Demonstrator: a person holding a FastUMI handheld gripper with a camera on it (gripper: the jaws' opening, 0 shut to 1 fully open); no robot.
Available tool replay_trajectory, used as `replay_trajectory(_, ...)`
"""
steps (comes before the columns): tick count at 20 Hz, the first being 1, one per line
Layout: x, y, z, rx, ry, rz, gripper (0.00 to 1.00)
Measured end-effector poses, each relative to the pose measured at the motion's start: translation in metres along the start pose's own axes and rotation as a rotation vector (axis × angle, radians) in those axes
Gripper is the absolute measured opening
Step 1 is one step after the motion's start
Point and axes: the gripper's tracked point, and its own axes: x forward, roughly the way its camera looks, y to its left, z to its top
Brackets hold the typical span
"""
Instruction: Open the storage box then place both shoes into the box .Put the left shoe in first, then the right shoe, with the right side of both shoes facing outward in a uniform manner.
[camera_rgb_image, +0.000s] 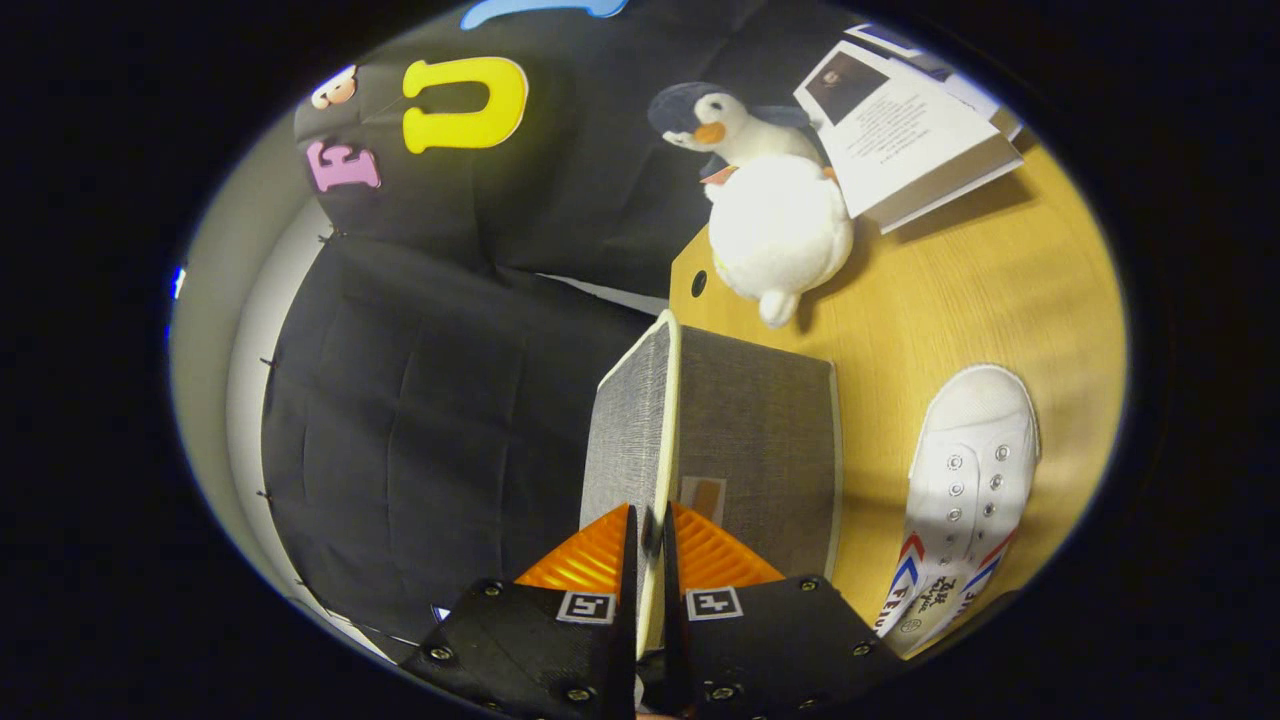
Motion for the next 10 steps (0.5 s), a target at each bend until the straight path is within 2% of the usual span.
replay_trajectory(10,0.019,0.107,0.009,-0.189,0.04,0.038,0.12)
